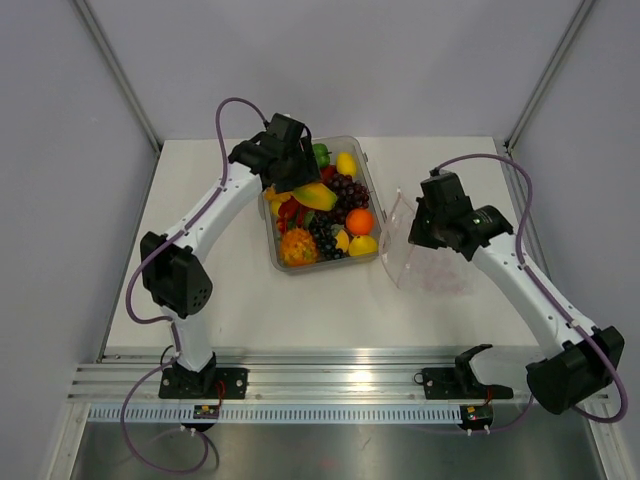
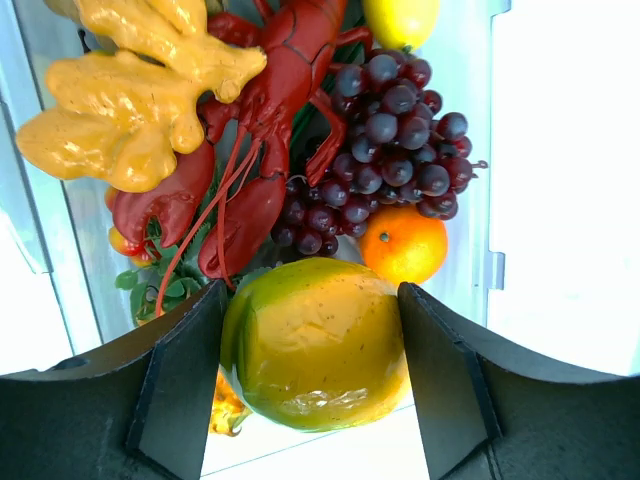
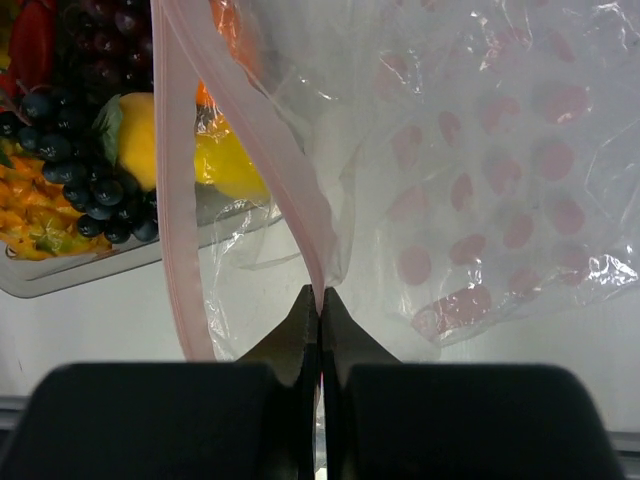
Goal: Place the food in the zip-top bag and seal the zipper
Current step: Pick up the fake fruit from the bin, then place the fake fruit in the zipper food storage bag.
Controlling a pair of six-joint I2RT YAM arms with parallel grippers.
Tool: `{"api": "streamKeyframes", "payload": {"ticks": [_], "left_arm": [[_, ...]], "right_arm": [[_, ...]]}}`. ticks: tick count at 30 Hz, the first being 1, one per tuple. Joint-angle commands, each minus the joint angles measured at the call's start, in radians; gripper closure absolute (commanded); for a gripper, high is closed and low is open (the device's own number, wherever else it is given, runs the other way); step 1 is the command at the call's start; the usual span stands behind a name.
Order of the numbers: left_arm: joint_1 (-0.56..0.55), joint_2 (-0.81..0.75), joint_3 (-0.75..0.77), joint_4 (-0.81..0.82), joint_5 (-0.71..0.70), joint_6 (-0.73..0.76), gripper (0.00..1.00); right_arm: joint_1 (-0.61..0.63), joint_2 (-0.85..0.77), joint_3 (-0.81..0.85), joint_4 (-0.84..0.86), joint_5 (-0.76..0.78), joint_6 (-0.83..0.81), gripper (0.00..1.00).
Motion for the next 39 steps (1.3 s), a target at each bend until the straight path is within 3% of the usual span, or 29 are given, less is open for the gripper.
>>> {"api": "streamKeyframes", "payload": {"ticks": [1,8,19,39], "left_arm": [[0.001,-0.044,0.002,0.013,-0.018,0.044,0.56],[-0.010,-0.104,-0.020,0.056,0.097,0.108,0.63],[-0.117,-0.220,-0.040,0.059,0.135,0.144,0.64],[-0.192,-0.058,0.008,0.028,0.080,0.133,0.65]], "right_arm": [[0.054,0.067,0.093,0.054,-0.012,0.009,1.00],[0.094,0.181,0.176,0.086,-0.026,0.023,1.00],[0.123,0.288,0.242,0.117,-0.069,0.044,1.00],[0.192,0.231,0.246,0.152,-0.100,0.099,1.00]]}}
